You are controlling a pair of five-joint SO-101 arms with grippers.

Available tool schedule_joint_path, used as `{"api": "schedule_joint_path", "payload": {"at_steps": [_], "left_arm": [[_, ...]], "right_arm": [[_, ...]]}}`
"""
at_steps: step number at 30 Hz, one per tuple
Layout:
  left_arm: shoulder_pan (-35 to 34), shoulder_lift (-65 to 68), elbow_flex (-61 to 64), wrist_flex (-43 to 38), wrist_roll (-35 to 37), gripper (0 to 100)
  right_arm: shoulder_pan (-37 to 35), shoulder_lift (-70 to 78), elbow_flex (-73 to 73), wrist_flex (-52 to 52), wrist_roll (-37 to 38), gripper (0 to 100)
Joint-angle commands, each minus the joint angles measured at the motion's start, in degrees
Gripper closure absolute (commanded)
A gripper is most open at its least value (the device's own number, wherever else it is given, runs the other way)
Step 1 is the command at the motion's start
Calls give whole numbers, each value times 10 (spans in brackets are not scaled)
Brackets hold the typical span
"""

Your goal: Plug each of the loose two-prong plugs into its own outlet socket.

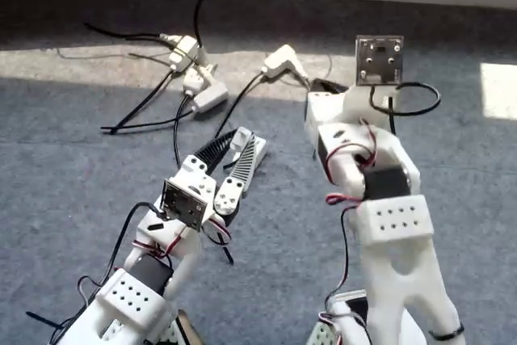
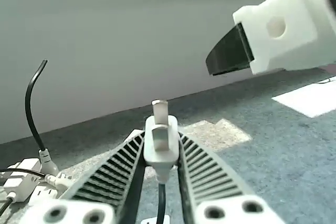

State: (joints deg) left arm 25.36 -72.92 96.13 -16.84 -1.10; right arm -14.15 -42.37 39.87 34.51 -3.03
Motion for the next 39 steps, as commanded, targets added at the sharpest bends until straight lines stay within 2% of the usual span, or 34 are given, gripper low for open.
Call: {"api": "schedule_joint_path", "payload": {"at_steps": [1,7,12,18,23,27,31,35,39], "left_arm": [[38,-6,12,12,-4,995],[78,-6,12,21,-4,995],[76,-6,12,19,-4,995],[75,-10,12,20,-4,995],[80,-12,12,20,-3,995],[80,-12,13,20,-2,995],[80,-12,13,20,-2,995],[80,-12,13,21,-2,995],[78,-12,13,21,-4,995]], "right_arm": [[-70,-123,-26,45,11,992],[-203,-237,78,47,118,992],[-254,-312,160,25,137,992],[-269,-385,241,14,186,992],[-217,-370,344,-109,212,992],[-166,-293,372,-195,211,992],[-139,-149,323,-243,213,992],[-99,42,209,-237,214,992],[-36,230,49,-175,209,992]]}}
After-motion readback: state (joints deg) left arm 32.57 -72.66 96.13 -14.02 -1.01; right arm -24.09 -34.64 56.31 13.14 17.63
